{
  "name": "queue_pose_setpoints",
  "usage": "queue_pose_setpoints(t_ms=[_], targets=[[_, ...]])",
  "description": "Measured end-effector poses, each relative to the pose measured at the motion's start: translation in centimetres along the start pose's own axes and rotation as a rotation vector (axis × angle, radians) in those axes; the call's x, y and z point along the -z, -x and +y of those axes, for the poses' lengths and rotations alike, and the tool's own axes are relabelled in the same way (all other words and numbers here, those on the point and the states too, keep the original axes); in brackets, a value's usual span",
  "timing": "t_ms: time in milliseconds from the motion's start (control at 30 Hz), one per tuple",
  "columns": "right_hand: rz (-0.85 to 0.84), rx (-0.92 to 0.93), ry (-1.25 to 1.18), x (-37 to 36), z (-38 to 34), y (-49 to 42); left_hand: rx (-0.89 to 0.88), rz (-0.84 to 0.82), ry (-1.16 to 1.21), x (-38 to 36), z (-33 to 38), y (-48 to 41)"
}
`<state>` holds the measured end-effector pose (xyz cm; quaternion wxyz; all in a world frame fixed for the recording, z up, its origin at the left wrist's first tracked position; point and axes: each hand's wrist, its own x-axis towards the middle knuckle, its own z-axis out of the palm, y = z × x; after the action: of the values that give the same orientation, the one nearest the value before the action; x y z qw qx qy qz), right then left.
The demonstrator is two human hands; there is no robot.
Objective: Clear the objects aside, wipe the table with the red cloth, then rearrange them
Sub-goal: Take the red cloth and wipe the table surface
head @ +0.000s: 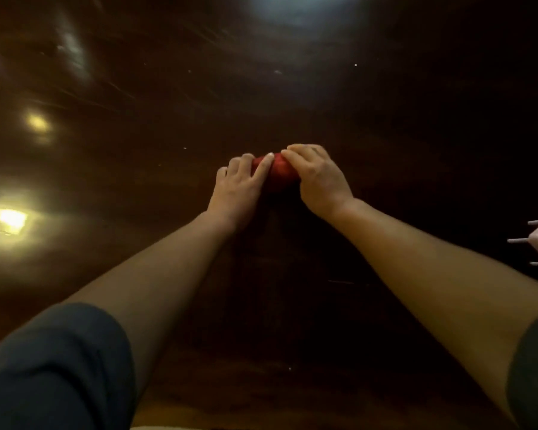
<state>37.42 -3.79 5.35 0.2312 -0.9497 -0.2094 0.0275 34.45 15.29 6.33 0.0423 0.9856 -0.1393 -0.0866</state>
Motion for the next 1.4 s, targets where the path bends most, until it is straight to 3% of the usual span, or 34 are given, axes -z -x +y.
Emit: queue_pose_setpoints(t_ms=[167,367,767,1033,1167,1400], targets=[[-0.077,-0.015,0.008,0.0,3.2,0.8,-0.016,-0.043,0.029,-1.7,2.0,-1.9],[-0.059,-0.073,-0.048,-1.8,1.7,5.2,-0.049,-0.057,0.058,-2.8,2.5,2.3],[-0.133,-0.114,-0.070,-4.7,-8.7,28.4,-0.125,-0.229,0.036,-6.7,8.3,25.2],[-0.406,-0.167,-0.063,-5.0,-13.4,42.3,-0.146,-0.426,0.116,-8.5,13.6,38.3],[-0.465,-0.168,-0.084,-3.6,-14.0,44.0,-0.195,-0.464,0.089,-7.9,14.5,39.6],[-0.345,-0.279,-0.087,-3.3,-11.5,41.4,-0.188,-0.435,0.105,-7.3,15.0,34.6]])
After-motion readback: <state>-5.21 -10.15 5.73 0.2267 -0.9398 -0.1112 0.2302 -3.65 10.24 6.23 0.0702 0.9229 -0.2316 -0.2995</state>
